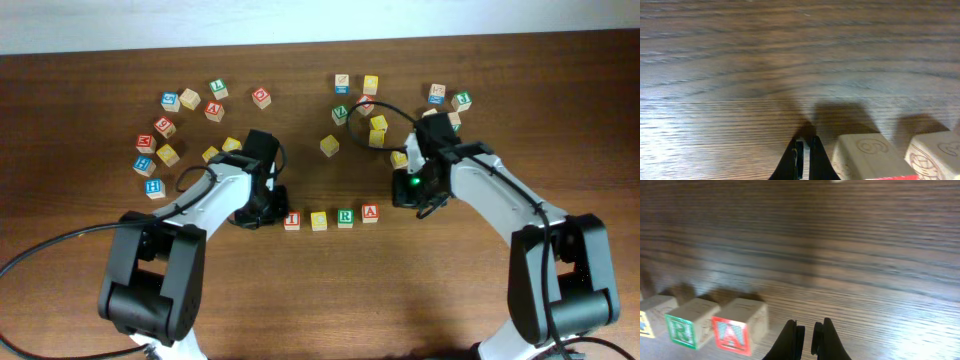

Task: Spell out ICRA
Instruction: 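Lower both grippers to the ends of the I-C-R-A row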

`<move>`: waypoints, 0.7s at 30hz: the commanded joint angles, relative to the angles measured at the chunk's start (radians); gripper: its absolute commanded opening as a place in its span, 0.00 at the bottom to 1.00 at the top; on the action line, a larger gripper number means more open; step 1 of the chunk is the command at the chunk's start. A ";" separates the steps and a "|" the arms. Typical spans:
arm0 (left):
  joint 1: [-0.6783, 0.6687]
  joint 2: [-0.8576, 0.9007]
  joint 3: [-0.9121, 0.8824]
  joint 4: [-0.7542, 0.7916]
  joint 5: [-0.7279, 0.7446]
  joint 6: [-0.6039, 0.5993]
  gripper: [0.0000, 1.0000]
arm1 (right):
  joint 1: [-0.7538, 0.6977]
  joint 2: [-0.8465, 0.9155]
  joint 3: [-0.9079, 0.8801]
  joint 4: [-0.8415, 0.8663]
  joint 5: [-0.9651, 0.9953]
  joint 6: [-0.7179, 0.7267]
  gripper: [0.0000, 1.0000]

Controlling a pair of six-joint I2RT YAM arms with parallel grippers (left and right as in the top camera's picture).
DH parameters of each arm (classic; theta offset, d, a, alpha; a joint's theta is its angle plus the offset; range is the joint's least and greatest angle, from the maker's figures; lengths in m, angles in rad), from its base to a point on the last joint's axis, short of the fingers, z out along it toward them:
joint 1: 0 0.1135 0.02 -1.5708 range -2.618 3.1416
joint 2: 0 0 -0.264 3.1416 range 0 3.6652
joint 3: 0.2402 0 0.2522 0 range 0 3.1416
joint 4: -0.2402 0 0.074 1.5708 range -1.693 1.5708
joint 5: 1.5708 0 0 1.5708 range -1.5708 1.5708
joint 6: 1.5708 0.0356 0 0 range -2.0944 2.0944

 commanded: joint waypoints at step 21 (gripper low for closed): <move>-0.036 0.019 -0.013 0.014 0.071 0.045 0.00 | 0.116 0.073 -0.011 0.036 0.021 0.079 0.04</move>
